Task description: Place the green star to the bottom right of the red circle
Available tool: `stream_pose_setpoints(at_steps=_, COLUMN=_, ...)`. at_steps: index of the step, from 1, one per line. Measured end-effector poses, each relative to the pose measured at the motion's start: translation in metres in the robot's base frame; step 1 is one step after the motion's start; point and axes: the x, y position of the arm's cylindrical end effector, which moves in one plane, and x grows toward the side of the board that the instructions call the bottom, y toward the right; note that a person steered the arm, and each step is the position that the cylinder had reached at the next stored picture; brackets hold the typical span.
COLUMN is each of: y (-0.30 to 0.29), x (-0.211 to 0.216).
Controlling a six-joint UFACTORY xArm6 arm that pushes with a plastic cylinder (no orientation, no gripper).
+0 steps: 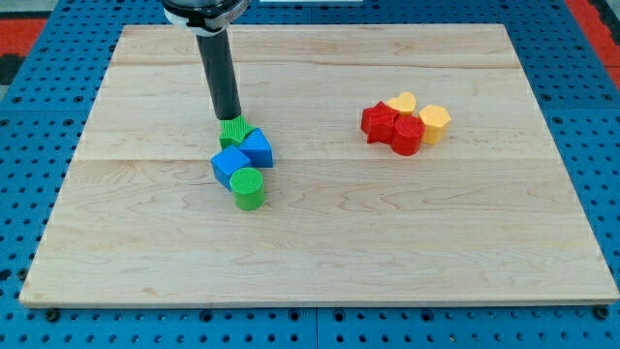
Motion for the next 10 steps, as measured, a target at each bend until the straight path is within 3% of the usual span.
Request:
stream_pose_setpoints(at_steps=1, y=0.002, x=0.049)
stream_pose_setpoints(at_steps=5, y=-0.022, x=0.073)
stream_pose_setpoints(at_steps=7, y=0.101, x=0.063)
stream_pose_setpoints(at_steps=8, y=0.129, x=0.063)
stream_pose_setpoints(at_steps=10, y=0.130, x=0.065)
